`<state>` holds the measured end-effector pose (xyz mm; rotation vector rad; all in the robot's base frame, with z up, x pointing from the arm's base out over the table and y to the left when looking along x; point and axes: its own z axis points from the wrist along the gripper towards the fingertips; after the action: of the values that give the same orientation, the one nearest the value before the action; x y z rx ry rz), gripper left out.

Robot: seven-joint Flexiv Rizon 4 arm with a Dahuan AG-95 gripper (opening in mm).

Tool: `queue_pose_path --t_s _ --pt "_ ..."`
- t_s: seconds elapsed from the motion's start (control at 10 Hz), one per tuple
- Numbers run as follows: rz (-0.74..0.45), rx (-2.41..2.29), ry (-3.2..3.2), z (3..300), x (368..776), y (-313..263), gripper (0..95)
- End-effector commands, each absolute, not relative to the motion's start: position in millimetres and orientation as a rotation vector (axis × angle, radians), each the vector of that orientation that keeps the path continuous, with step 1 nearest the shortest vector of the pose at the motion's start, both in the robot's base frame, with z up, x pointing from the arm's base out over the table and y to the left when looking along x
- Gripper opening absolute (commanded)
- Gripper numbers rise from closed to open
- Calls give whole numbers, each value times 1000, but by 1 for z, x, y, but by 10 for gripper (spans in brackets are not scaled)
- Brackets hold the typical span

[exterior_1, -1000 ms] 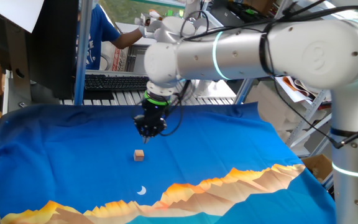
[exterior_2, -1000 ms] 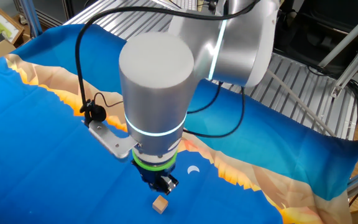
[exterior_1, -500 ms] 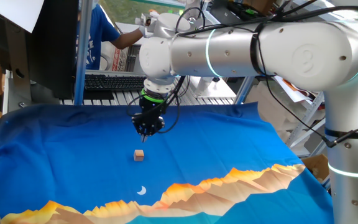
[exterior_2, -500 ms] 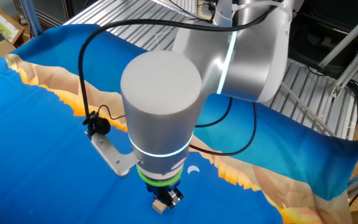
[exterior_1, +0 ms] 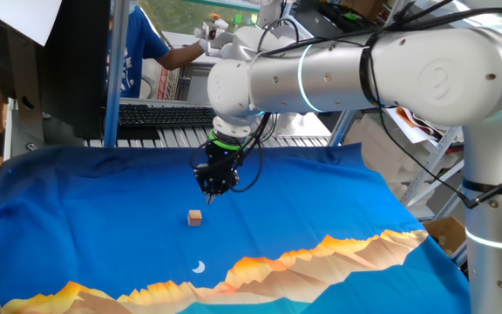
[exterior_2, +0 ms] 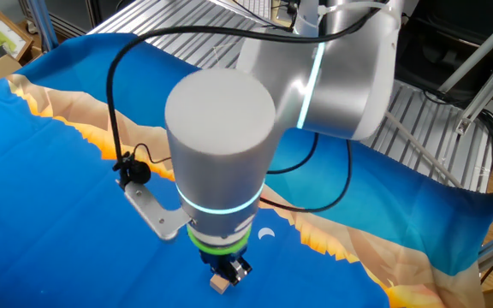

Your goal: Approach and touch the side of the small block

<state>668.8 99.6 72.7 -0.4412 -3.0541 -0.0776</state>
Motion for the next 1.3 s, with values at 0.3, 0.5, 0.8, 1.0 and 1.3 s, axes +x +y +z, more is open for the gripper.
queue_pose_path --t_s 0.3,0.5,0.8,1.0,1.3 --pt "-121 -452 -3043 68 666 98 0" --pt "-115 -446 -3044 69 666 98 0" --pt "-109 -439 -3045 69 666 98 0" --pt "-112 -438 -3046 69 666 98 0" --pt "-94 -424 -3046 69 666 98 0"
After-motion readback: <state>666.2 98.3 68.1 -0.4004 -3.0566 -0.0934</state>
